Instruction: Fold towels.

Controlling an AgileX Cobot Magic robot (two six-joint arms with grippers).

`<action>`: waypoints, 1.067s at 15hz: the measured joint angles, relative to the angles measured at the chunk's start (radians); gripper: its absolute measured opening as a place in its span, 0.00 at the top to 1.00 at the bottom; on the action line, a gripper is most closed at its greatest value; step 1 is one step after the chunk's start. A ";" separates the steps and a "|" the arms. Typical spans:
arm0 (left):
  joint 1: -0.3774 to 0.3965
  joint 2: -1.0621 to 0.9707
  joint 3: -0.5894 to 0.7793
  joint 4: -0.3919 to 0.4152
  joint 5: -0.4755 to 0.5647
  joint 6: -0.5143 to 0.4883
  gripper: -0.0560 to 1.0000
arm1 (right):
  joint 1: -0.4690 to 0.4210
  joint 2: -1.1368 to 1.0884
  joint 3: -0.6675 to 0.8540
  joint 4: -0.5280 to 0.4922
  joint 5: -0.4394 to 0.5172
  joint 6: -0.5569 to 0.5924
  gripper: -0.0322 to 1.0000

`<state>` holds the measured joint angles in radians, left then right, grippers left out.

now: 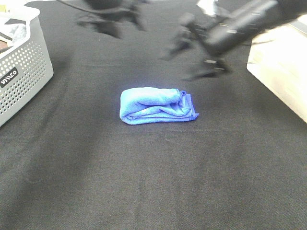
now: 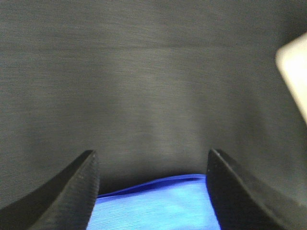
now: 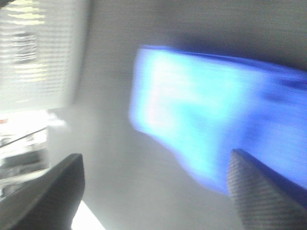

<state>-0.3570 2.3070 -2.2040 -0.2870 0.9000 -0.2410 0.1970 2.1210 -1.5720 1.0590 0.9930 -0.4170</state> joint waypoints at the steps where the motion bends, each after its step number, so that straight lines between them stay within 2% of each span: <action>1: 0.000 0.000 0.000 0.000 0.000 0.000 0.36 | 0.000 0.000 0.000 0.000 0.000 0.000 0.23; 2: 0.039 -0.002 0.000 0.010 0.046 -0.002 0.36 | 0.077 0.023 0.000 0.056 -0.040 -0.036 0.23; 5: 0.047 -0.002 0.000 0.028 0.060 -0.002 0.36 | 0.116 0.100 0.000 0.068 -0.082 -0.050 0.23; 8: 0.047 -0.002 0.000 0.028 0.065 -0.002 0.36 | 0.095 0.153 0.000 0.044 -0.088 -0.045 0.23; 13: 0.047 -0.002 0.000 0.028 0.075 -0.002 0.36 | -0.003 0.175 0.000 -0.045 -0.086 0.007 0.23; 16: 0.047 -0.004 -0.001 0.029 0.129 0.008 0.36 | -0.002 0.170 0.000 -0.152 -0.084 0.030 0.23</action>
<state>-0.3100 2.3030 -2.2050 -0.2580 1.0290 -0.2330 0.1950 2.2910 -1.5720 0.9070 0.9090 -0.3870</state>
